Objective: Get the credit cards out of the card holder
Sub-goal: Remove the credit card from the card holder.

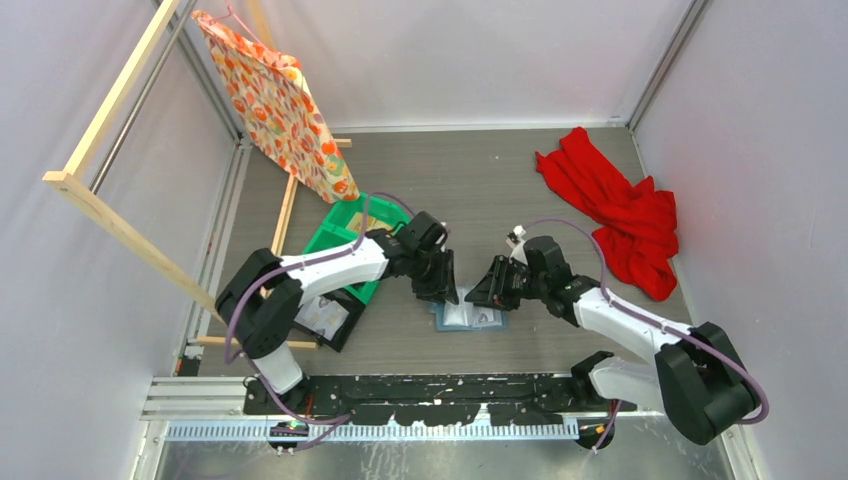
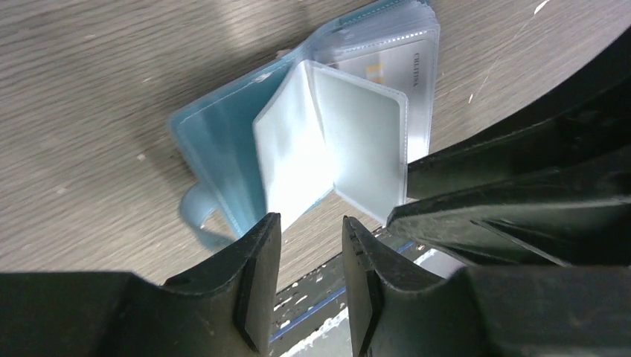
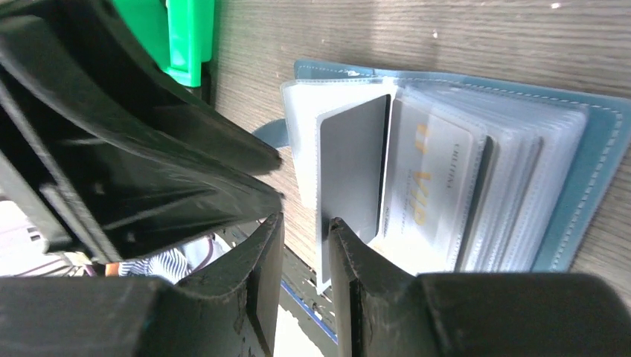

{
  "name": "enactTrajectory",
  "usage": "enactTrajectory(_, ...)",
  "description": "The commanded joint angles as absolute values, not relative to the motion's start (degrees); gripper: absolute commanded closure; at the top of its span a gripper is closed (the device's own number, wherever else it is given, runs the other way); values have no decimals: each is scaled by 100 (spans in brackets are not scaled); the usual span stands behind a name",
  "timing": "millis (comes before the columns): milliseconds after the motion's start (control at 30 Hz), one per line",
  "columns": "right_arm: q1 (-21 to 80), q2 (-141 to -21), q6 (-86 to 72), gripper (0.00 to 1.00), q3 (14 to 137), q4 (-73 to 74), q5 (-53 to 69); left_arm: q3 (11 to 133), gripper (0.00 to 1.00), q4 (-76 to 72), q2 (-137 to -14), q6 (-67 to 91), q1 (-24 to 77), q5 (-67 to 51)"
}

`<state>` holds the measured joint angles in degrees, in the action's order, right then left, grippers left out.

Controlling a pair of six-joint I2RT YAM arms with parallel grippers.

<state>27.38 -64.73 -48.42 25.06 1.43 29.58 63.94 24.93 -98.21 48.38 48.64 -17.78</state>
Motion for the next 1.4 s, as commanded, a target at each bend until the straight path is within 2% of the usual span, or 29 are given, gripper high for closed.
enactTrajectory(0,2964,-6681,-4910,66,2650,-361,3049,6178,62,3017,-9235,4753,4622,-1452)
enactTrajectory(200,3416,-7095,-4937,66,2862,-573,2860,5898,63,3364,-8597,4990,4305,-1114)
enactTrajectory(367,3729,-7512,-4905,67,3046,-647,2753,5696,55,3405,-8144,5168,4079,-1064)
enactTrajectory(533,3732,-7096,-4657,67,3102,-144,2444,5613,51,3049,-8035,5107,4078,-1465)
enactTrajectory(700,3613,-6596,-4834,68,2882,-57,2201,5612,58,2510,-8092,5115,4278,-1760)
enactTrajectory(967,3355,-6655,-5263,75,2476,-197,1907,5418,60,780,-8658,5721,4416,-2552)
enactTrajectory(1167,3349,-6856,-5252,75,2686,33,1781,5634,64,1409,-9387,5469,4413,-2286)
enactTrajectory(1367,3358,-7008,-5275,70,2812,265,1622,5452,65,1313,-9709,5528,4387,-2218)
